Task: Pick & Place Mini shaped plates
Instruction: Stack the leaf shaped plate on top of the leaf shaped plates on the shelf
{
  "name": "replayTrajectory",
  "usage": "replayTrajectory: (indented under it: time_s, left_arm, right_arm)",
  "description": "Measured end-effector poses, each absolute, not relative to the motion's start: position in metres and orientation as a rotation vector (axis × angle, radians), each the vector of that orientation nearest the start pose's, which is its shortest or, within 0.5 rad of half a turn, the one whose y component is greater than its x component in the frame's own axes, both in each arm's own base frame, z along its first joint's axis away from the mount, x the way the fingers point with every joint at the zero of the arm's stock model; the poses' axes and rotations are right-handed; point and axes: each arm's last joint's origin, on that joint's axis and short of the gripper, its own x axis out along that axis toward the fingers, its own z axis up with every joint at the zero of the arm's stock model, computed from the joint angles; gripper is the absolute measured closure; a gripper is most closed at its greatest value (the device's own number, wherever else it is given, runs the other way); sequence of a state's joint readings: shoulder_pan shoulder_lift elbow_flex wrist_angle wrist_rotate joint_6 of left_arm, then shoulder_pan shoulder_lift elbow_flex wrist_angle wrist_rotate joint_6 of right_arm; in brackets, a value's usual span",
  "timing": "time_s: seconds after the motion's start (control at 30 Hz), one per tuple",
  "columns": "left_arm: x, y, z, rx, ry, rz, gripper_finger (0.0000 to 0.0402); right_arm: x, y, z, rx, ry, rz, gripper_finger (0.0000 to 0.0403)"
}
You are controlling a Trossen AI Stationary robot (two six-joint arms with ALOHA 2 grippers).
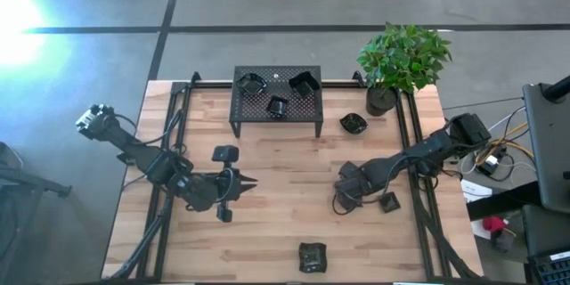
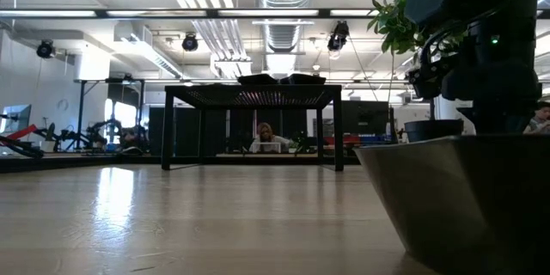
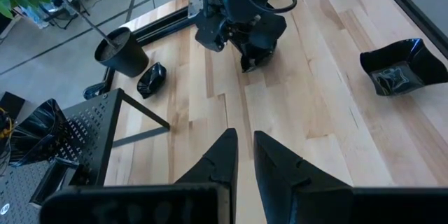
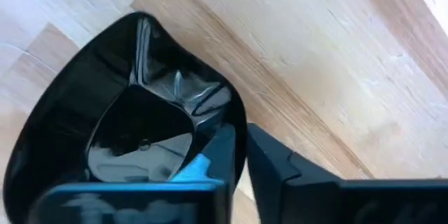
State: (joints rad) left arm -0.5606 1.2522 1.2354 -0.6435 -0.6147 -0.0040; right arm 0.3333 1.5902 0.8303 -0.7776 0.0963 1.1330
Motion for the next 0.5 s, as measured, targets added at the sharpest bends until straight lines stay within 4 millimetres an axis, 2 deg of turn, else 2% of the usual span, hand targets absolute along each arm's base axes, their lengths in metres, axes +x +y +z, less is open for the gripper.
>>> replayTrajectory:
  time_s: [0.07,0.3,0.5]
  left_arm:
    - [0.225,-0.122,0.354,0.362,0.55,0.053,0.0358]
    - [0.225,-0.122,0.354,0.362,0.55,0.053,0.0358]
    - [0.225,-0.122,0.354,0.362,0.55,0.053,0.0358]
  right_arm:
    - [0.235,0.078,0.146,0.568,1.389,-0.65,0.0388]
    - [0.236,0.079,0.147,0.56,1.382,-0.644,0.0394]
    - [0.25,0.082,0.163,0.523,1.334,-0.573,0.0395]
